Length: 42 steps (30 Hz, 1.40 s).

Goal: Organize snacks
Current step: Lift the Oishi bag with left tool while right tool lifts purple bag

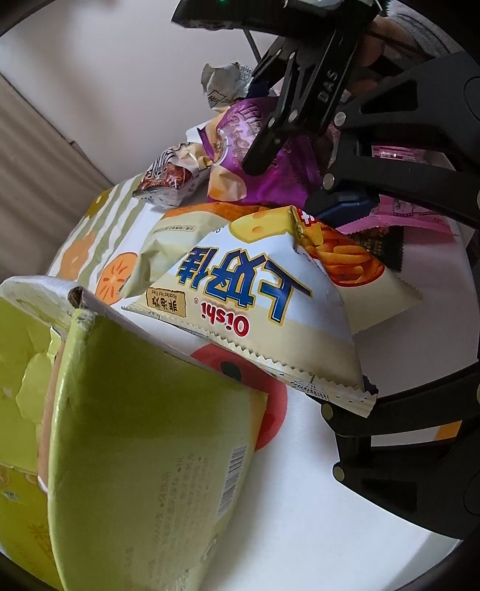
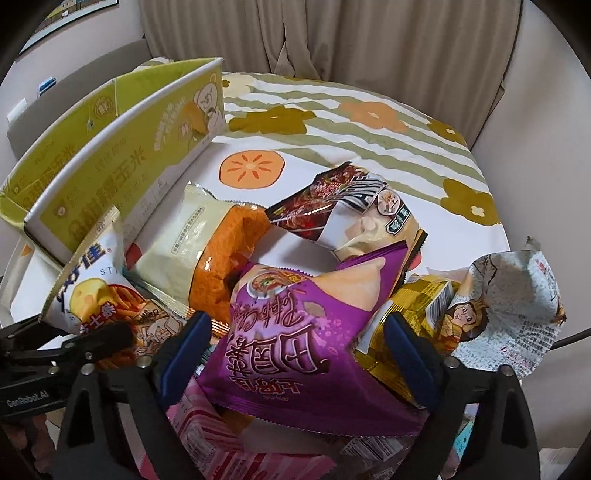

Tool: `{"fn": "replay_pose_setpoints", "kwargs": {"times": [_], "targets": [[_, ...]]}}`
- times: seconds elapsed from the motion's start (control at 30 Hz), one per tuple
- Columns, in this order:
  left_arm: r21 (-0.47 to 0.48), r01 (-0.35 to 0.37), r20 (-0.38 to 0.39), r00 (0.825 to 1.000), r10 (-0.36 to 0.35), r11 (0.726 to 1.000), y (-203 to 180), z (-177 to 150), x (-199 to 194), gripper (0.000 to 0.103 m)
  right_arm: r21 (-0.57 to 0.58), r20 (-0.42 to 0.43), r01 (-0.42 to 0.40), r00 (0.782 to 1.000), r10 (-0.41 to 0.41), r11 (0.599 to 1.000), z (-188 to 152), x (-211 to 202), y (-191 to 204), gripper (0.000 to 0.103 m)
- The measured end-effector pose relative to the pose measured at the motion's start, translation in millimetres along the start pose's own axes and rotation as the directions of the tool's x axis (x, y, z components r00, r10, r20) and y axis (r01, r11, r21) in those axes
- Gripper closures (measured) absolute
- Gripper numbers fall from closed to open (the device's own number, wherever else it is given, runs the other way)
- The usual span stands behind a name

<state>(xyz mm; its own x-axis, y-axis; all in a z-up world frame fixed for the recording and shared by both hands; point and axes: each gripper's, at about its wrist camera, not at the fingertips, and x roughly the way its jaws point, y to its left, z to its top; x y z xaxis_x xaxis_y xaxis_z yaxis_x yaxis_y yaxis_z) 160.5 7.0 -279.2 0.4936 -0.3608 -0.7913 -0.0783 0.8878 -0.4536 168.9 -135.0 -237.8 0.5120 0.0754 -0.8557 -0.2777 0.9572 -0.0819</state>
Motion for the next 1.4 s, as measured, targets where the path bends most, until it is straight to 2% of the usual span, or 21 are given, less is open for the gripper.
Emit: {"fn": "replay_pose_setpoints", "kwargs": {"times": [0.13,0.23,0.37,0.67,0.83,1.03,1.13,1.3,1.4], "targets": [[0.038,-0.023,0.004,1.000,0.023,0.999,-4,-3,-6,0.042,0.006,-0.013,0.030,0.999,-0.030,1.000,-1,7,1,0.017],[0.056,-0.031,0.017,0.999,0.030,0.998,-7,-3,-11,0.042,0.009,-0.030,0.023,0.999,-0.023,1.000,-2,12,0,0.029],[0.088,-0.046,0.042,0.998,0.043,0.995,-13,-5,-21,0.042,-0.002,-0.014,0.040,0.999,-0.040,0.999,-3,10,3,0.040],[0.114,-0.060,0.097,0.994,0.049,0.992,-28,-10,-49,0.042,0.009,0.063,0.065,0.996,-0.065,0.998,-4,-19,0,0.042],[0.119,-0.060,0.155,0.987,0.041,0.991,-45,-7,-80,0.042,0.031,0.132,0.038,0.990,-0.042,0.999,2,-51,-3,0.042],[0.123,-0.111,0.242,0.967,0.078,0.986,-60,7,-123,0.042,0.002,0.223,-0.016,0.975,0.015,1.000,21,-92,-4,0.042],[0.133,-0.149,0.290,0.951,0.106,0.980,-59,18,-154,0.042,-0.045,0.248,-0.027,0.968,0.037,0.999,34,-108,3,0.042],[0.110,-0.194,0.338,0.930,0.146,0.975,-35,57,-194,0.042,-0.065,0.280,-0.067,0.956,0.083,0.996,56,-131,22,0.042],[0.103,-0.225,0.334,0.925,0.179,0.969,-10,82,-203,0.042,-0.063,0.276,-0.099,0.954,0.113,0.993,70,-136,41,0.042]]}}
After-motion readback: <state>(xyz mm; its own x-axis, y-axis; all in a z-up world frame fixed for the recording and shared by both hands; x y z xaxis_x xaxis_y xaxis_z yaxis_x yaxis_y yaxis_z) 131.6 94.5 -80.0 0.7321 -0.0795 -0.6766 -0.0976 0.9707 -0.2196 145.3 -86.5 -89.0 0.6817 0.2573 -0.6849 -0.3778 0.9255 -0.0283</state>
